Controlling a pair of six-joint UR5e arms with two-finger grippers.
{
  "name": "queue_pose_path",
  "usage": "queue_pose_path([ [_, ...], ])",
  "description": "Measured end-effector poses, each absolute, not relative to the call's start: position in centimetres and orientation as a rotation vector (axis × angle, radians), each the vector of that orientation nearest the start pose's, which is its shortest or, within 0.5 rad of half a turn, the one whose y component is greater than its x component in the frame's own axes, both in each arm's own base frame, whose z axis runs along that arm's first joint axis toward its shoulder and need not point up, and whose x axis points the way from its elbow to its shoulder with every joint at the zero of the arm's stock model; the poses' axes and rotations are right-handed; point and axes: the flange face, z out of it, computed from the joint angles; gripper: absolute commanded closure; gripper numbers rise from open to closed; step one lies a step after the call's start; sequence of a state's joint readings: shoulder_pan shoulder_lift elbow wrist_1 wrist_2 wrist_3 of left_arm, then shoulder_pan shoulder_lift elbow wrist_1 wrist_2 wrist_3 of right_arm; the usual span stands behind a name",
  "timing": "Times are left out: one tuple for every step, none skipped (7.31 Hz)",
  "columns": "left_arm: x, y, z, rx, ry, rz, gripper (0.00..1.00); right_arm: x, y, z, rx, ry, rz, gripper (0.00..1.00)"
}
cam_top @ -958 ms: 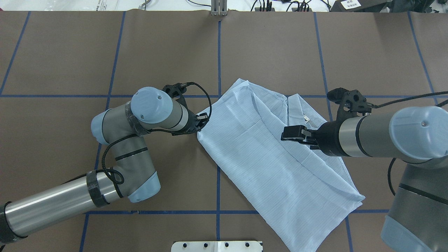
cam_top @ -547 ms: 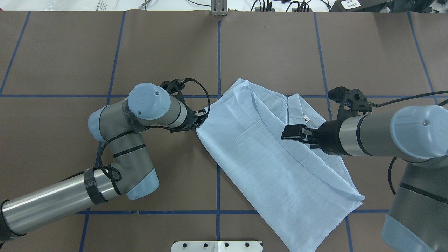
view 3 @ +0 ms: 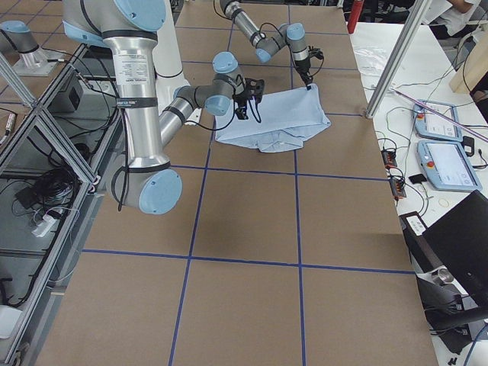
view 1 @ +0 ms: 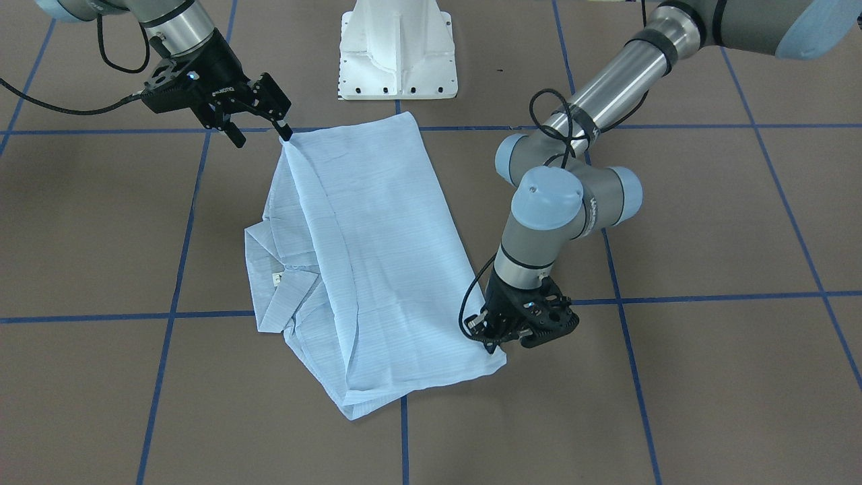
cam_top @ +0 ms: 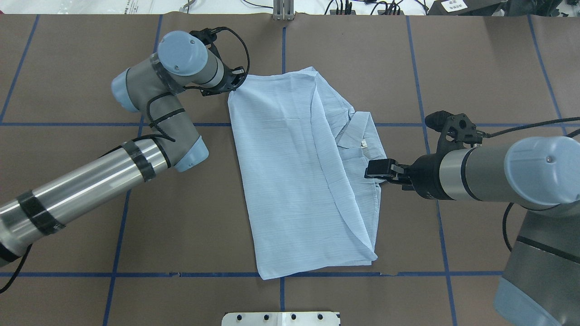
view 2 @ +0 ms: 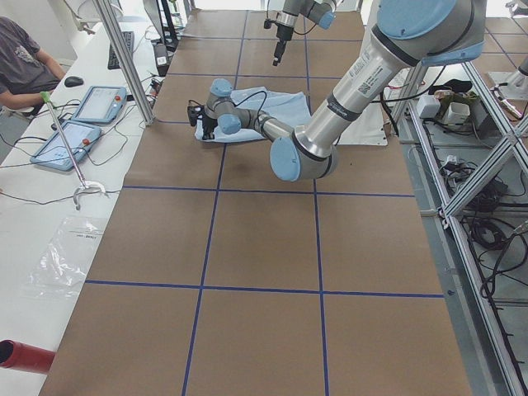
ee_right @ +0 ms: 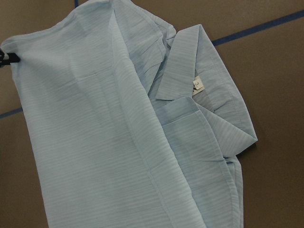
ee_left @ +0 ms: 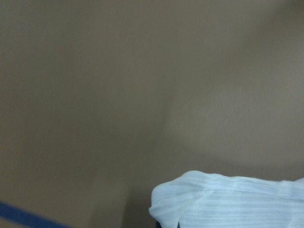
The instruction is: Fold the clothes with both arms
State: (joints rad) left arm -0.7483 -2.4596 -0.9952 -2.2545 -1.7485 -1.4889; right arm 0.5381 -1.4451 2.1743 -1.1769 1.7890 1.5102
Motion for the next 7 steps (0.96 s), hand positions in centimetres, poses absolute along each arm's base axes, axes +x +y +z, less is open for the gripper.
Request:
queue_pose_path([
  [54.3,-67.2,27.1,0.303,1.006,-0.534,1.0,-35.2,-34.0,27.5,0.144,-1.13,0.303,0.0],
  [54.7,-68.0,26.7,0.343,1.026,-0.543,0.95,-35.3,-34.1,27.6,0.143,-1.127,0.304,0.0],
  [54.9,-68.5,26.9,0.376,1.042,-0.545,0.01,-35.4,-34.1,27.9,0.141,-1.122,0.305,0.0],
  [54.9,-68.7,27.2,0.407,1.045,-0.517,0.0,-35.9,-34.3,28.1,0.138,-1.115,0.305,0.0],
  [54.7,-68.9,27.5,0.438,1.035,-0.478,0.0,-36.8,-34.8,28.1,0.135,-1.11,0.304,0.0],
  [54.0,-69.4,27.9,0.455,1.023,-0.46,0.0,-38.1,-35.5,28.1,0.13,-1.101,0.304,0.0],
  [52.5,-70.2,28.6,0.464,1.011,-0.443,0.0,-39.4,-36.0,28.2,0.125,-1.084,0.301,0.0],
])
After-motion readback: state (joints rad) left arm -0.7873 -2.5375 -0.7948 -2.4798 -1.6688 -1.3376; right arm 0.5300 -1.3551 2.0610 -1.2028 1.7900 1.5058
